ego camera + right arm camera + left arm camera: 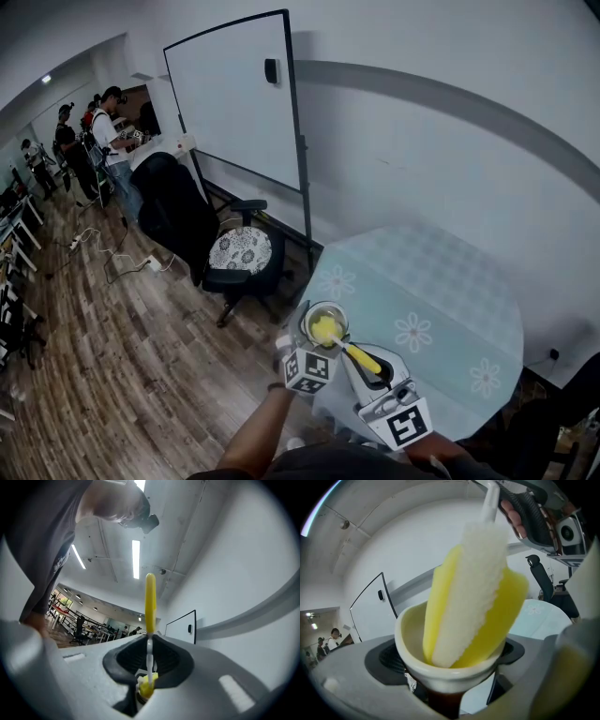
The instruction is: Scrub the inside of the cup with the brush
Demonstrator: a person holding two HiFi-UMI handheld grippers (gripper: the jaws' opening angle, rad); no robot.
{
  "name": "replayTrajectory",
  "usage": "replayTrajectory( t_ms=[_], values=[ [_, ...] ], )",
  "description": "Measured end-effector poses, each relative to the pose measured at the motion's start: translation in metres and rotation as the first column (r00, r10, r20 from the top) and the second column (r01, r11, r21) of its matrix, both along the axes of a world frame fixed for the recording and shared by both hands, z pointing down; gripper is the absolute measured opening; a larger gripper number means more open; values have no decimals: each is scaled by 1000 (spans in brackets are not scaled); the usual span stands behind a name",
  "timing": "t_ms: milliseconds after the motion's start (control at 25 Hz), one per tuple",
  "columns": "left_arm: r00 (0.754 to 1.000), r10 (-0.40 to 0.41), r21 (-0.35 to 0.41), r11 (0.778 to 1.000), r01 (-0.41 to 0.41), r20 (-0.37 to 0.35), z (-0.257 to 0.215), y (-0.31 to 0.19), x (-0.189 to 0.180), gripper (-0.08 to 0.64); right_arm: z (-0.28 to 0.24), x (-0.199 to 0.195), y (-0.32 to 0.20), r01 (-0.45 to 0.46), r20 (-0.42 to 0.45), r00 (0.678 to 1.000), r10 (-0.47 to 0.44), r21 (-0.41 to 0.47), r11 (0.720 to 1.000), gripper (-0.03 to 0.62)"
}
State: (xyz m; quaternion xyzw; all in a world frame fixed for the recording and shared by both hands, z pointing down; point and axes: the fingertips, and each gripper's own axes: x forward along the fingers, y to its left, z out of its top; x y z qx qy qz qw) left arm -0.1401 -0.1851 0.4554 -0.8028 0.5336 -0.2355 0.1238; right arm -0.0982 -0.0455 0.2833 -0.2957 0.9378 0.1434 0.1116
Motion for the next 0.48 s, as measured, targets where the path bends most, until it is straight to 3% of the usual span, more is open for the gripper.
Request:
replayTrajectory(
  t_ms=[480],
  values=[
    [1000, -2, 6, 1000, 2, 18, 0, 6, -1, 557, -3, -18, -1, 14, -4, 1000, -13, 31, 999, 38]
  ],
)
